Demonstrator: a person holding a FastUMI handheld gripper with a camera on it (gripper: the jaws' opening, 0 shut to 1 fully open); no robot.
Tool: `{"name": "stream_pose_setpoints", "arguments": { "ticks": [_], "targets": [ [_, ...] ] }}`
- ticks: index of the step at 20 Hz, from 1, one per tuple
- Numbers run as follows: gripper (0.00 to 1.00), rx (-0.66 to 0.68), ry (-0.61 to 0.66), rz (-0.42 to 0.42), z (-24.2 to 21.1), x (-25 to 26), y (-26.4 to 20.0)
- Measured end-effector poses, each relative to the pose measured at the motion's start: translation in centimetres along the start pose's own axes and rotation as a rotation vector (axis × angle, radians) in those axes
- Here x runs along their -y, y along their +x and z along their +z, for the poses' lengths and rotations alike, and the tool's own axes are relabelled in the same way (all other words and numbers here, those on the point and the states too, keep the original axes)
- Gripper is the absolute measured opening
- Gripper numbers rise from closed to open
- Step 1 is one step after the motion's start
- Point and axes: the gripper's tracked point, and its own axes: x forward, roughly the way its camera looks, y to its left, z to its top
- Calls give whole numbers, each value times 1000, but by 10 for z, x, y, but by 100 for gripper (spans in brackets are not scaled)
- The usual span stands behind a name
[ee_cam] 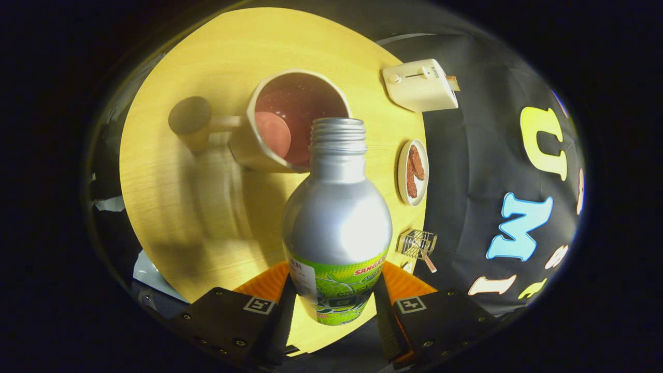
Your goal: Take the bottle from table, then pour the juice into the cup, finally place the bottle on the coaster
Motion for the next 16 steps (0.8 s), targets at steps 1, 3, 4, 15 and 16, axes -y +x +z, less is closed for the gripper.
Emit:
{"name": "stream_pose_setpoints", "arguments": {
  "ticks": [1,3,4,15,16],
  "targets": [
    [70,-8,-11,1,0,1,-1],
    [70,-32,-33,6,-3,3,-2],
    [70,-43,-46,7,-3,2,-2],
    [70,-128,-157,9,-2,11,-4],
    [70,-140,-163,13,-4,11,-4]
  ]
}}
